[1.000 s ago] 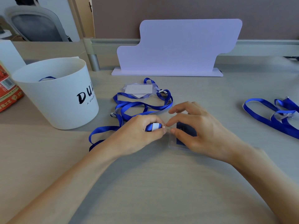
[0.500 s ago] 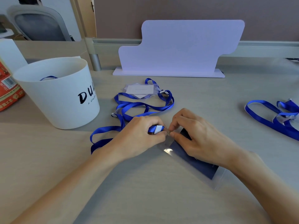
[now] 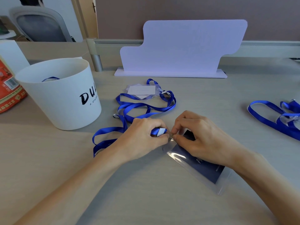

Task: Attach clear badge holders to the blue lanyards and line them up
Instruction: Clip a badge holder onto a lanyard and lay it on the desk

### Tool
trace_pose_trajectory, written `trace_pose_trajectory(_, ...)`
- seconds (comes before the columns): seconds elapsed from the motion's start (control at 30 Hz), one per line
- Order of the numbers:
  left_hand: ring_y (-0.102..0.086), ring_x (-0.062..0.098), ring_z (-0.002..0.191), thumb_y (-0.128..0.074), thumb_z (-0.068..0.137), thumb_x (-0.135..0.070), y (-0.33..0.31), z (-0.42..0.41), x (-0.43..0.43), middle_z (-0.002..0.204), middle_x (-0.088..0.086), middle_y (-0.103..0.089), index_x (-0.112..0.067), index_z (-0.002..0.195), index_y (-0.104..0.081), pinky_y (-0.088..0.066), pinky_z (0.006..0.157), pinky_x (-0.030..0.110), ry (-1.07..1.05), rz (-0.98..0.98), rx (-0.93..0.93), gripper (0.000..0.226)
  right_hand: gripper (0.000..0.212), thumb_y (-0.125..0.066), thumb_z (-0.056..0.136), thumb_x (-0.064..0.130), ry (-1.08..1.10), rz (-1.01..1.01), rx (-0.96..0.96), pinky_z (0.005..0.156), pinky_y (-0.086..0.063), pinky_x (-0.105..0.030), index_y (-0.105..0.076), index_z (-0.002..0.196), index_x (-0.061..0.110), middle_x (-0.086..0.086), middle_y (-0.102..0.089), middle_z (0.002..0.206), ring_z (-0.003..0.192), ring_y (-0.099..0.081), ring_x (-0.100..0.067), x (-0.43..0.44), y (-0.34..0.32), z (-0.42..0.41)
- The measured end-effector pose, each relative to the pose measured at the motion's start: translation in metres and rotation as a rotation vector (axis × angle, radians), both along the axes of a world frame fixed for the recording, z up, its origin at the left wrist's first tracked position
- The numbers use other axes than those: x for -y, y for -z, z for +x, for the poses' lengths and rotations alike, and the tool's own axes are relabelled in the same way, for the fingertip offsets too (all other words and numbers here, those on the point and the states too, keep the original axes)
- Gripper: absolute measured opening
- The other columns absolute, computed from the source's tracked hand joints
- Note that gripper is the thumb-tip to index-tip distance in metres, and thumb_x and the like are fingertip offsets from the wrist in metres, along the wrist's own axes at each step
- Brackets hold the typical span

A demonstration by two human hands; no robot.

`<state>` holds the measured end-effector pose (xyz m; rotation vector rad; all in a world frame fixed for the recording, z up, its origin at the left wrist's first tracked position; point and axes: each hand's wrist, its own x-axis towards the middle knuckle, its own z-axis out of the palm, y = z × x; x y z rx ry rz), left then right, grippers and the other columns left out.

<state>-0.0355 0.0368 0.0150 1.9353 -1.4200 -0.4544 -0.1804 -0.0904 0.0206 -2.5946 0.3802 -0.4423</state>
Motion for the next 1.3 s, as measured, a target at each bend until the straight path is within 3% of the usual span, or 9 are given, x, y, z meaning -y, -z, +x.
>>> trace_pose_trajectory(0.27,-0.049,0.011,0.059,-0.063,0.087,-0.029,0.002,0.002,0.002,0.074,0.001,-0.065,-0.026,0.082,-0.067,-0.039,0.053,0.026,0.007,0.018,-0.010,0.007,0.009,-0.061,0.085,0.018,0.032,-0.008,-0.017,0.069,-0.042,-0.012,-0.067,0.088,0.024,0.013,-0.052,0.093,0.080,-0.055,-0.003,-0.001,0.000,0.001)
trace_pose_trajectory(0.57,-0.039,0.006,0.052,-0.064,0.085,-0.025,0.003,0.002,0.003,0.063,0.000,-0.057,-0.022,0.078,-0.066,-0.031,0.047,0.013,-0.019,-0.012,-0.005,0.009,0.004,-0.063,0.087,0.020,0.050,0.007,0.010,0.065,-0.041,-0.012,-0.067,0.085,0.022,0.013,-0.052,0.091,0.075,-0.056,-0.009,-0.004,0.003,0.005)
trace_pose_trajectory(0.67,-0.045,0.001,0.055,-0.064,0.087,-0.025,-0.002,0.005,0.002,0.060,-0.012,-0.054,-0.025,0.073,-0.063,-0.034,0.052,0.009,-0.093,-0.116,-0.041,0.014,0.016,-0.069,0.083,0.029,0.118,0.180,0.090,0.068,-0.045,-0.014,-0.065,0.099,0.029,0.013,-0.058,0.098,0.077,-0.058,-0.008,0.000,-0.003,0.004)
trace_pose_trajectory(0.8,-0.056,0.000,0.070,-0.062,0.088,-0.026,-0.006,0.012,0.002,0.076,-0.010,-0.066,-0.023,0.080,-0.067,-0.039,0.061,0.005,-0.195,-0.190,-0.096,0.011,0.057,-0.075,0.079,0.020,0.152,0.619,-0.082,0.078,-0.057,-0.036,-0.049,0.128,0.032,-0.001,-0.066,0.106,0.081,-0.068,-0.018,0.011,-0.015,-0.004)
trace_pose_trajectory(0.87,-0.053,0.005,0.065,-0.061,0.089,-0.026,-0.005,0.014,0.003,0.072,-0.008,-0.065,-0.020,0.080,-0.068,-0.038,0.058,0.008,-0.212,-0.188,-0.111,0.013,0.059,-0.072,0.079,0.009,0.134,0.677,-0.168,0.080,-0.058,-0.037,-0.048,0.128,0.033,-0.004,-0.072,0.102,0.084,-0.070,-0.018,0.018,-0.020,-0.010)
trace_pose_trajectory(0.97,-0.047,0.000,0.053,-0.059,0.091,-0.027,-0.008,0.013,0.002,0.056,-0.016,-0.056,-0.018,0.074,-0.067,-0.035,0.052,0.006,-0.229,-0.184,-0.135,0.021,0.057,-0.071,0.078,0.006,0.141,0.641,-0.212,0.077,-0.056,-0.030,-0.053,0.123,0.036,-0.002,-0.071,0.102,0.089,-0.070,-0.018,0.026,-0.025,-0.017)
trace_pose_trajectory(1.07,-0.039,0.001,0.040,-0.060,0.092,-0.026,-0.012,0.011,-0.001,0.044,-0.016,-0.048,-0.015,0.066,-0.062,-0.031,0.045,0.008,-0.210,-0.165,-0.148,0.029,0.049,-0.076,0.076,0.001,0.237,0.715,0.021,0.067,-0.054,-0.022,-0.059,0.116,0.026,-0.004,-0.070,0.092,0.078,-0.067,-0.017,0.032,-0.021,-0.021)
trace_pose_trajectory(1.2,-0.037,0.005,0.050,-0.064,0.087,-0.042,-0.016,0.009,-0.002,0.061,0.001,-0.055,-0.019,0.073,-0.071,-0.029,0.051,0.015,-0.084,0.011,-0.116,0.028,0.049,-0.081,0.073,0.008,0.466,0.873,0.365,0.066,-0.054,-0.022,-0.061,0.116,0.020,-0.002,-0.071,0.099,0.076,-0.069,-0.010,0.044,-0.010,-0.028)
trace_pose_trajectory(1.3,-0.041,0.001,0.050,-0.064,0.086,-0.041,-0.018,-0.003,0.006,0.060,-0.011,-0.058,-0.026,0.075,-0.072,-0.032,0.052,0.016,0.022,0.143,-0.056,0.020,0.047,-0.079,0.076,0.008,0.563,0.959,0.531,0.069,-0.054,-0.024,-0.059,0.118,0.016,0.000,-0.071,0.095,0.074,-0.069,-0.008,0.047,-0.007,-0.035)
